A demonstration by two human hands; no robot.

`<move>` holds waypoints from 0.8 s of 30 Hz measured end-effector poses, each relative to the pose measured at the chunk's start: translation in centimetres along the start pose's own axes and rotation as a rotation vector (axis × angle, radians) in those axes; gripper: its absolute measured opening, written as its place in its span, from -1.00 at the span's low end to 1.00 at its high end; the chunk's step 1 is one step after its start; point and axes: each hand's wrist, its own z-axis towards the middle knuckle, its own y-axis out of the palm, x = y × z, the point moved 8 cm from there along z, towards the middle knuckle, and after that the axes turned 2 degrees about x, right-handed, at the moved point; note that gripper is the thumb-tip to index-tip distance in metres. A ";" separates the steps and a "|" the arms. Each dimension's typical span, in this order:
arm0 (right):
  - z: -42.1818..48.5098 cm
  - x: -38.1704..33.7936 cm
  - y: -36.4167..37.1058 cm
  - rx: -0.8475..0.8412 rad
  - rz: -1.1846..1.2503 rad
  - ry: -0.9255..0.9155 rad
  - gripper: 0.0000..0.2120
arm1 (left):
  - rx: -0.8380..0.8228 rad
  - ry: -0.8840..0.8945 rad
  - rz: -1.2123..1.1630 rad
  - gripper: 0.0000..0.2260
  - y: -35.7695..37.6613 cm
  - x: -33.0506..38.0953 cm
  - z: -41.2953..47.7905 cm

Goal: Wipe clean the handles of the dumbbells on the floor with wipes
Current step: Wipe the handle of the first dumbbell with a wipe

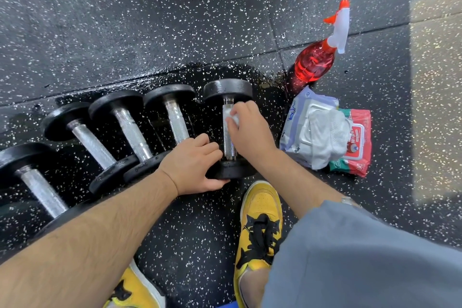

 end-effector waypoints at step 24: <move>-2.9 2.6 1.8 -0.216 0.058 0.282 -0.66 | 0.004 -0.003 0.014 -0.52 0.1 -0.1 -0.1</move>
